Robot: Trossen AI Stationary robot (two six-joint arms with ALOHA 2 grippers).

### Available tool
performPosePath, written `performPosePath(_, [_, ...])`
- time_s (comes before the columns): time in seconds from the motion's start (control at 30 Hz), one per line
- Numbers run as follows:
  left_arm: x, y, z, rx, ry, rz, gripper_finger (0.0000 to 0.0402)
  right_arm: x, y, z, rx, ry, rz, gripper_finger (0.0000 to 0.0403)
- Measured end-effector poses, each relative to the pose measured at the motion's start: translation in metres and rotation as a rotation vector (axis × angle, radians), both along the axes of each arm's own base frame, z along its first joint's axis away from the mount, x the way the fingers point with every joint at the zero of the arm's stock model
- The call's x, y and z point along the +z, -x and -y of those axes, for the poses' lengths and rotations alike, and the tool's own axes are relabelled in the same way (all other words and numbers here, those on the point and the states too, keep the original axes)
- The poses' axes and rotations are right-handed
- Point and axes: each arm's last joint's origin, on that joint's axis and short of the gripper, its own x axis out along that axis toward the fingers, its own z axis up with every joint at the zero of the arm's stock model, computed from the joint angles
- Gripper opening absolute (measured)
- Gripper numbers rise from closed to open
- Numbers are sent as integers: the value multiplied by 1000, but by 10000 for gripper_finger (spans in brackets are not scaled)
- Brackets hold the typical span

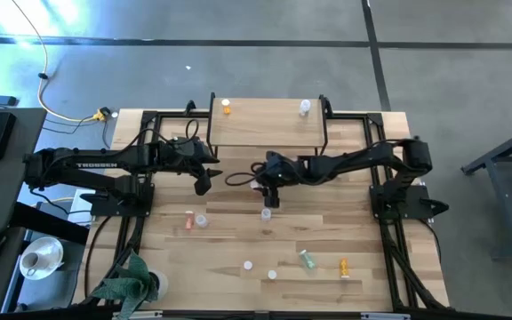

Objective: Pick and place medicine bottles onto shelf by color
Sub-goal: Put the top right pink pill bottle on the shelf

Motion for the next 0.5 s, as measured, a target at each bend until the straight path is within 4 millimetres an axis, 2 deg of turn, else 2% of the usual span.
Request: performPosePath(0.5, [0, 0, 0, 0, 0, 0, 184, -34, -13, 7, -29, -55, -32, 204])
